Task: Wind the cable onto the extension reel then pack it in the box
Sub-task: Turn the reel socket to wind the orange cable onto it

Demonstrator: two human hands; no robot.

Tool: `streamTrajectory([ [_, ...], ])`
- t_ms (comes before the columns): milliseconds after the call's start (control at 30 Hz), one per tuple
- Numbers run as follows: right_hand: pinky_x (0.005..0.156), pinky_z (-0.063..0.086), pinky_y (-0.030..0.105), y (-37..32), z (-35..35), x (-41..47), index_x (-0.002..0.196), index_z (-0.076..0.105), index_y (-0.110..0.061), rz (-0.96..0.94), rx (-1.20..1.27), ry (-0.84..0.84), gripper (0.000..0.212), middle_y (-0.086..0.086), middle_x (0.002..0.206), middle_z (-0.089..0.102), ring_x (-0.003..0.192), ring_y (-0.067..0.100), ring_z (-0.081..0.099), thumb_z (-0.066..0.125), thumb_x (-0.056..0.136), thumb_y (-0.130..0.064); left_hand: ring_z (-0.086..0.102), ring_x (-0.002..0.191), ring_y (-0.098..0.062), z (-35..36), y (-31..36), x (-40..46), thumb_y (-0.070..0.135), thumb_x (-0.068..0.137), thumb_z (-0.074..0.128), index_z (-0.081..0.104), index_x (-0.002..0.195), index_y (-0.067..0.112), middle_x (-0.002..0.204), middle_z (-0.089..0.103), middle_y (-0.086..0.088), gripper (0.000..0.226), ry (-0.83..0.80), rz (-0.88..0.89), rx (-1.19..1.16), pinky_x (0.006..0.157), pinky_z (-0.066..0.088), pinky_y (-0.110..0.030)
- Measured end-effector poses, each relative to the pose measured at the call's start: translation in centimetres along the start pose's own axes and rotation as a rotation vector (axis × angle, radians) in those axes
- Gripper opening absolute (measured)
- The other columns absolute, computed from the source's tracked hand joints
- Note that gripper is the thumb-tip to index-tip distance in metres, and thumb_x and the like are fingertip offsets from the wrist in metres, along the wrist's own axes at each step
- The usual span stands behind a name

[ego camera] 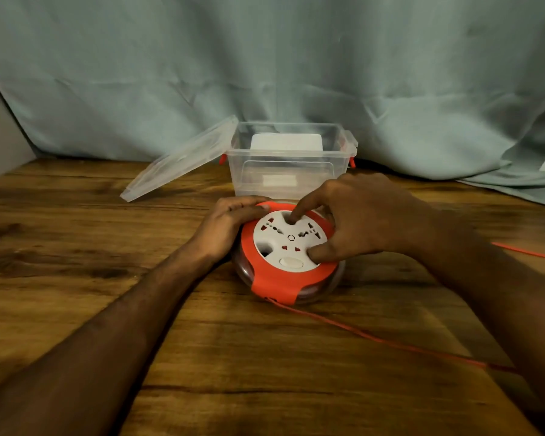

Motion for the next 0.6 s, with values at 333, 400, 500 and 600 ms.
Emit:
streamTrajectory([
  [333,0.055,0.029,0.023,-0.5,1.2,0.5,0.085,0.063,-0.033,0.020,-0.048,0.062,0.069,-0.013,0.087,0.064,0.077,0.009,0.056,0.050,0.059,-0.096,0.076,0.090,-0.022,0.0,-0.2,0.1,0.003,0.098,0.052,0.076,0.103,0.012,0.098,0.080,-0.008,0.026,0.013,0.009,-0.011,0.080,0.061,-0.030],
  [400,0.054,0.029,0.024,-0.9,1.3,0.4,0.072,0.053,-0.032,0.034,-0.025,0.092,0.064,-0.011,0.082,0.063,0.074,0.010,0.056,0.051,0.060,-0.095,0.074,0.093,-0.026,0.0,-0.2,0.1,0.002,0.098,0.052,0.075,0.107,0.005,0.103,0.078,-0.016,0.025,0.003,0.016,-0.020,0.084,0.060,-0.035],
  [500,0.055,0.031,0.026,-1.8,1.4,0.3,0.064,0.041,-0.031,0.071,-0.015,0.119,0.064,-0.010,0.076,0.059,0.072,0.012,0.056,0.049,0.063,-0.094,0.074,0.094,-0.027,0.1,-0.2,0.1,0.001,0.098,0.051,0.073,0.110,0.001,0.108,0.075,-0.022,0.025,0.003,0.020,-0.032,0.086,0.059,-0.035],
  [600,0.055,0.030,0.025,-2.6,1.5,0.3,0.077,0.050,-0.030,0.115,-0.020,0.136,0.061,-0.010,0.071,0.047,0.069,0.011,0.051,0.047,0.069,-0.091,0.074,0.098,-0.030,0.0,-0.2,0.1,0.002,0.098,0.051,0.073,0.112,0.002,0.110,0.076,-0.020,0.025,-0.005,0.021,-0.018,0.088,0.059,-0.038],
])
Point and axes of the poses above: each hand's wrist, its own x-axis towards the middle knuckle, its own z-axis out of the palm, y = z × x, the point moved 1 cm from there along x, towards the middle knuckle
